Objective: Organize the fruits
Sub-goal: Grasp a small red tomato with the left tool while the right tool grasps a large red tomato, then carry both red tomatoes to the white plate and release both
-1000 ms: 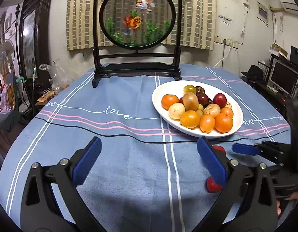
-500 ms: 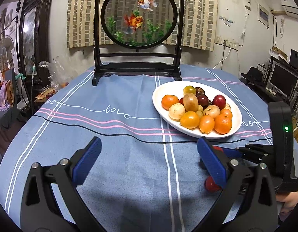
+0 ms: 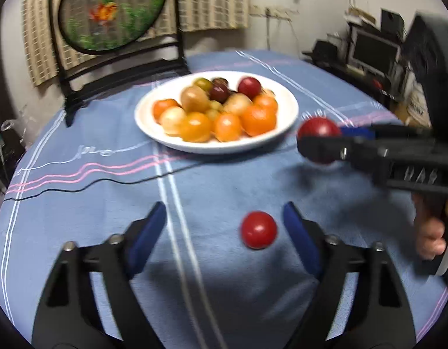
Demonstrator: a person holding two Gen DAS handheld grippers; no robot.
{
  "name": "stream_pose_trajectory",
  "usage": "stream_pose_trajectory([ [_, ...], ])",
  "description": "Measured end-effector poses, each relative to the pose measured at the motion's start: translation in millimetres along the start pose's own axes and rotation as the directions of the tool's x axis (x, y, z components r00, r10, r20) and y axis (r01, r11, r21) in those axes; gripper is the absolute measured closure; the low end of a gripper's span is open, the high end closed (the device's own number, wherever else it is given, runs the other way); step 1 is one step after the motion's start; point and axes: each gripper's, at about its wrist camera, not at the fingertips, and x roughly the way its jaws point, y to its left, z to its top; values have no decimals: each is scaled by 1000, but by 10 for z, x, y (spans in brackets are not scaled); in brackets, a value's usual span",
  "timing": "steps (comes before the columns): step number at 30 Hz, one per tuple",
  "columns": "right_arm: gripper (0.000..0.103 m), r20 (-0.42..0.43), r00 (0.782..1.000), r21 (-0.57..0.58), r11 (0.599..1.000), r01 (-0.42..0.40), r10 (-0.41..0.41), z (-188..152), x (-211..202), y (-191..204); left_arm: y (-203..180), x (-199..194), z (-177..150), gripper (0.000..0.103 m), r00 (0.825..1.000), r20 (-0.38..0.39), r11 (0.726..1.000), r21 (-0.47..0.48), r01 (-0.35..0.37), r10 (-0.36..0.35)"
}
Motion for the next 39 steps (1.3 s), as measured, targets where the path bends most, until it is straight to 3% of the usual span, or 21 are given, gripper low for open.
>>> stream_pose_trajectory([
  [5, 60, 7, 1000, 5, 1000, -10, 10, 9, -15, -2, -101, 129, -35, 38, 999, -47, 999, 28, 15, -14],
  [10, 60, 9, 1000, 4, 1000, -13, 13, 8, -26, 10, -207, 190, -59, 56, 996, -79, 997, 67, 33, -27],
  [21, 60, 24, 1000, -1, 1000, -10, 10, 10, -66, 21, -290, 271, -91, 71, 995, -98, 995, 96, 34, -25],
  [32, 60, 23, 1000, 2, 1000, -4, 3, 10, -73, 13, -240, 259, -72, 73, 996, -85, 997, 77, 22, -15],
  [39, 60, 55, 998, -3, 1000, -14, 15, 59, -152, 13, 66, 0, 158, 73, 999, 5, 998, -47, 50, -50],
])
